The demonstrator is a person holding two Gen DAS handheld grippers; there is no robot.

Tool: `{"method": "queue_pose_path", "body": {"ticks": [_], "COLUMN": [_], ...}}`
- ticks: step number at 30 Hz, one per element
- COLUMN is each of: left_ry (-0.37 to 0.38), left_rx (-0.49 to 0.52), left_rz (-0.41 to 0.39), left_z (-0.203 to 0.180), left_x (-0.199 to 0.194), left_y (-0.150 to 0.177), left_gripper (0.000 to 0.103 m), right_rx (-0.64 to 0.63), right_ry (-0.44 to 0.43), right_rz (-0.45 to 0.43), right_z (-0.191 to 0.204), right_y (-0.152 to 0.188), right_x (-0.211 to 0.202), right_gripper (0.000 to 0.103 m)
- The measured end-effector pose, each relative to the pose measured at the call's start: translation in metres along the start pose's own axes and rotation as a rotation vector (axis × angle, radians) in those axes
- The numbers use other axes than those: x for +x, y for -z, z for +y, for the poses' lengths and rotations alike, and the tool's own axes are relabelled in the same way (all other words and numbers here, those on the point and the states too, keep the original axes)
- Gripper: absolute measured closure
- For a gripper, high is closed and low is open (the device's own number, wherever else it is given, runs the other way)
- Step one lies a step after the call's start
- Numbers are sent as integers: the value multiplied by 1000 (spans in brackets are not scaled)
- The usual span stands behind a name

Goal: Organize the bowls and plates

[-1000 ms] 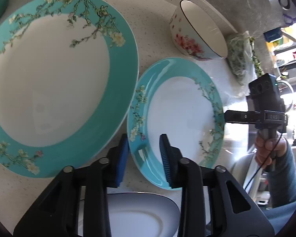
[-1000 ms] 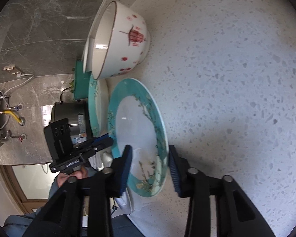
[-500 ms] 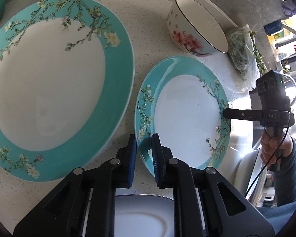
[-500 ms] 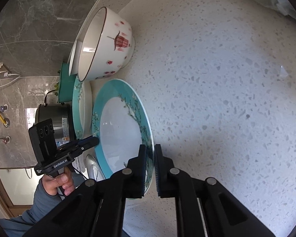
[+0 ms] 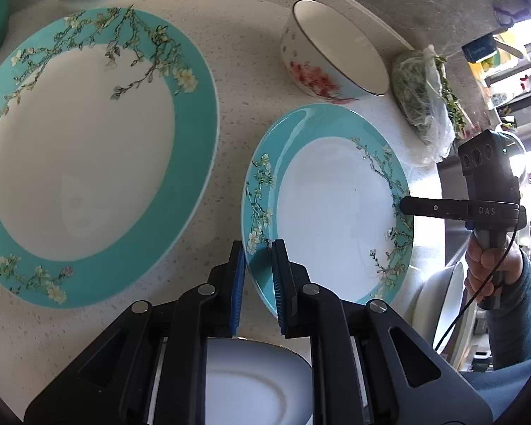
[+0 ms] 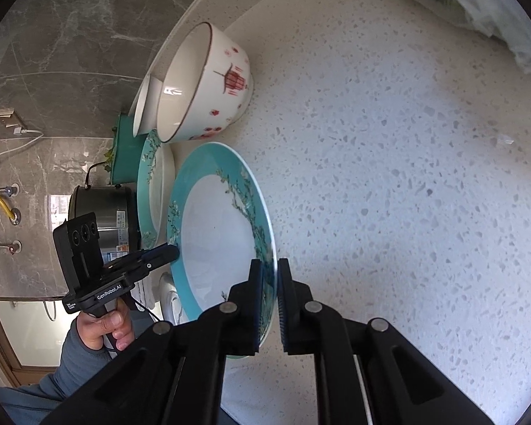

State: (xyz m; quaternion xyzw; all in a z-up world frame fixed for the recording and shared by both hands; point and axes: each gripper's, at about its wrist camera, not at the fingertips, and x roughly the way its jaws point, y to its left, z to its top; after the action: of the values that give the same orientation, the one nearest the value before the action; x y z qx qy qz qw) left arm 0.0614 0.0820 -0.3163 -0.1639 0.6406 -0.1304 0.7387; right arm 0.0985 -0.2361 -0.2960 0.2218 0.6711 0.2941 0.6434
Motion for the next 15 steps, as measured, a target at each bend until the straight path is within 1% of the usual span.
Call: {"method": "queue_pose_path", "body": {"ticks": [6, 10, 15], "left_ry": [17, 20, 14], "left_rx": [12, 15, -1], "left_rz": [-23, -52, -88], "left_z": [-5, -9, -4], "left_x": [-18, -43, -77], "left_y": [12, 28, 51], "left_gripper": [90, 90, 90], "right_rx": [-18, -34, -74], "right_ry": [-9, -22, -42], "right_rz": [-22, -29, -19], "right_z": [12, 26, 54], "right_y": [11, 19, 34], "right_x": [-12, -14, -6], "right_gripper": [92, 92, 92]}}
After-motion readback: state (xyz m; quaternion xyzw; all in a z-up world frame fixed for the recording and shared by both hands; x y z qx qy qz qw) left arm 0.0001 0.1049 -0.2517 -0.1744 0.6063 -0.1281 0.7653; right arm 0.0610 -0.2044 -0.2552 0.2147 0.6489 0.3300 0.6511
